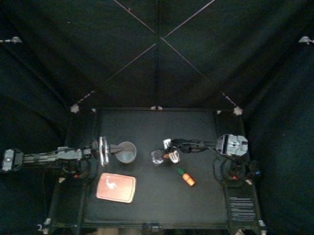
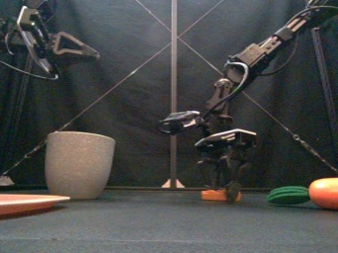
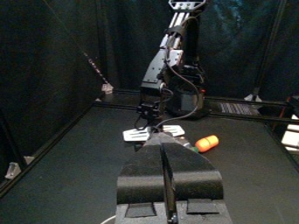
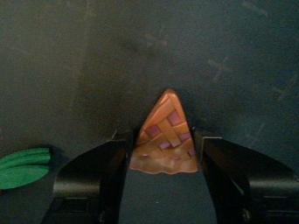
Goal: Pick the pie then place it in the grey bowl
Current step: Place pie in the grey bowl
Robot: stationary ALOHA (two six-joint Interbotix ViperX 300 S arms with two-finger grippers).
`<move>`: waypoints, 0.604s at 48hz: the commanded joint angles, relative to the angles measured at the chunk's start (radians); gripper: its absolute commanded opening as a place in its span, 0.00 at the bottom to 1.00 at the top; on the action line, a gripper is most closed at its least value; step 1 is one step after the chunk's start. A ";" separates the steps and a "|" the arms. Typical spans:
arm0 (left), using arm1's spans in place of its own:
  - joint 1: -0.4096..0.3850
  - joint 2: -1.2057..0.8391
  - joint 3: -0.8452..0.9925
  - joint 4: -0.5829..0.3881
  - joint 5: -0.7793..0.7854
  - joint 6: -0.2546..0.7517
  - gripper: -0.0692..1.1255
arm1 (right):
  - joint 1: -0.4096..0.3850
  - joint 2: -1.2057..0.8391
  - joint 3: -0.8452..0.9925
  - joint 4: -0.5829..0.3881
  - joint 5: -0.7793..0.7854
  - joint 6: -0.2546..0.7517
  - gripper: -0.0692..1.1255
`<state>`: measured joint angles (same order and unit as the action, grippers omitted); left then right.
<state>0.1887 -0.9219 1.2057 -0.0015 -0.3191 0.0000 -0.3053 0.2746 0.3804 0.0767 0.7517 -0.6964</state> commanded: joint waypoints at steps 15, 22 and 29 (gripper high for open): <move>0.003 -0.006 -0.011 0.000 -0.009 0.002 0.04 | 0.003 -0.089 -0.074 0.067 -0.044 0.041 0.69; 0.003 -0.006 -0.014 0.000 -0.009 0.002 0.04 | 0.008 -0.120 -0.137 0.167 -0.103 0.041 0.69; 0.003 -0.006 -0.015 0.002 -0.009 0.002 0.04 | 0.011 -0.120 -0.196 0.278 -0.198 0.038 0.69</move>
<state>0.1887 -0.9281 1.2088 -0.0015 -0.3191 0.0000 -0.2961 0.1979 0.2347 0.2976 0.6059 -0.6550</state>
